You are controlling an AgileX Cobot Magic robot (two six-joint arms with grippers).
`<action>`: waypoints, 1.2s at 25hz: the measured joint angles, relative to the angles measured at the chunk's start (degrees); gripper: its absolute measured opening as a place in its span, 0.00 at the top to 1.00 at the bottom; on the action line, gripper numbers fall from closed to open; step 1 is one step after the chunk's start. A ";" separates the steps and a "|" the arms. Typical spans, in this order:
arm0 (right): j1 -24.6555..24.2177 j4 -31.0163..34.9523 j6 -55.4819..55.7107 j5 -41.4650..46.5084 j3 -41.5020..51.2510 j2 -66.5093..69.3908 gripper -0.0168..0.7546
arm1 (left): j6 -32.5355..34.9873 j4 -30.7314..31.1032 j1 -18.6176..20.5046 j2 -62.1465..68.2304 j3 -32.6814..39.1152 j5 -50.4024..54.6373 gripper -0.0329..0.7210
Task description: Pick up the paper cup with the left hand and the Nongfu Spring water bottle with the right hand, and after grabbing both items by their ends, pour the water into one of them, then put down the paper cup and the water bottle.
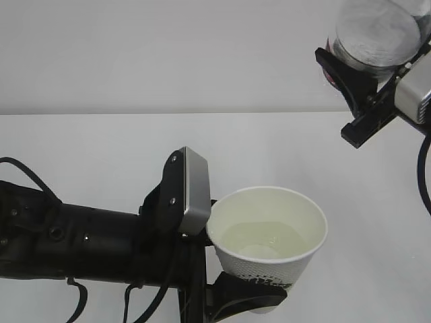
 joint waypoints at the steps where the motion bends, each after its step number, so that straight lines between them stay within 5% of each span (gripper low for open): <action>1: 0.00 0.08 0.80 0.00 0.00 0.00 0.38 | 0.00 0.00 0.00 0.00 0.00 0.00 0.30; 12: 0.00 1.06 8.19 0.00 0.00 0.00 0.38 | 0.00 0.00 0.00 0.00 0.00 0.00 0.30; 30: 0.00 12.08 12.28 6.60 0.48 0.00 0.38 | 0.00 0.00 0.00 0.00 0.00 0.00 0.30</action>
